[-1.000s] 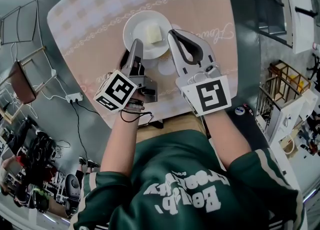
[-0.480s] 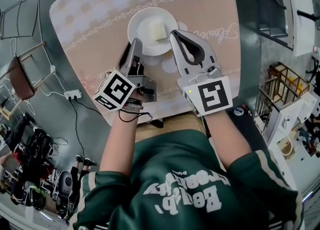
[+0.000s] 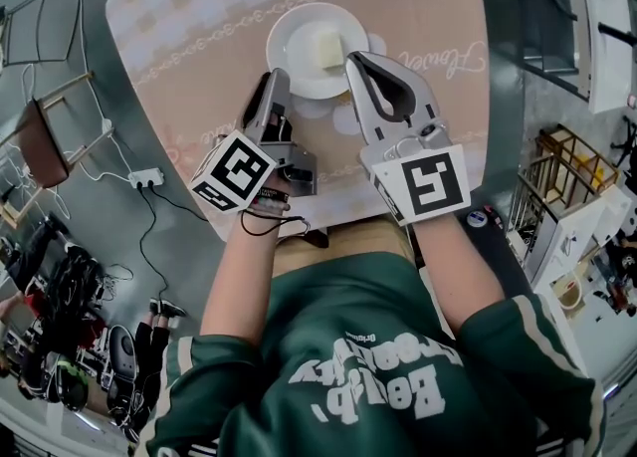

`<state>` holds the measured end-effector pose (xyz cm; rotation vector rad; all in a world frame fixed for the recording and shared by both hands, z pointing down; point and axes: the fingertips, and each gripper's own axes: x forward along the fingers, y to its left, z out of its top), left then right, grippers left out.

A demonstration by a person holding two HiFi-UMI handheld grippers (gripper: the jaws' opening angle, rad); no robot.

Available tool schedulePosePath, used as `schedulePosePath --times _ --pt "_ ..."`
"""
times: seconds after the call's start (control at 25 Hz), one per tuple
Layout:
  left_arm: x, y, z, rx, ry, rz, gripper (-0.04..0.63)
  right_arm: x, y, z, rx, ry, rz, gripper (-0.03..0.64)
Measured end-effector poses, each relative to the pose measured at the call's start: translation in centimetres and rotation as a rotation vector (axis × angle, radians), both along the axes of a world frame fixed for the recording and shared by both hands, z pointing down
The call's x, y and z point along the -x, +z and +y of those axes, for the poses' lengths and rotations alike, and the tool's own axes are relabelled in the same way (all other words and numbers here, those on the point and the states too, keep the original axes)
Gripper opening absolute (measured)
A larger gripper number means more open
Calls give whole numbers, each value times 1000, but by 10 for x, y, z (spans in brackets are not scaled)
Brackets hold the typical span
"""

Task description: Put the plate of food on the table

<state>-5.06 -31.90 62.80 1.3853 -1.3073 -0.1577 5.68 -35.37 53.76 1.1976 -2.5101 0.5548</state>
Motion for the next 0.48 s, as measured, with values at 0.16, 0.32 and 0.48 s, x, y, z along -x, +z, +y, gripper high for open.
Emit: schedulePosePath --times 0.16,0.32,0.48 --pt "5 0 5 3 -26 19 104 1 4 6 7 -4 1 15" --pt "8 -2 4 -6 -30 22 104 3 6 10 13 -7 7 15" --pt "8 0 8 2 -46 41 74 2 7 14 17 -3 -1 15"
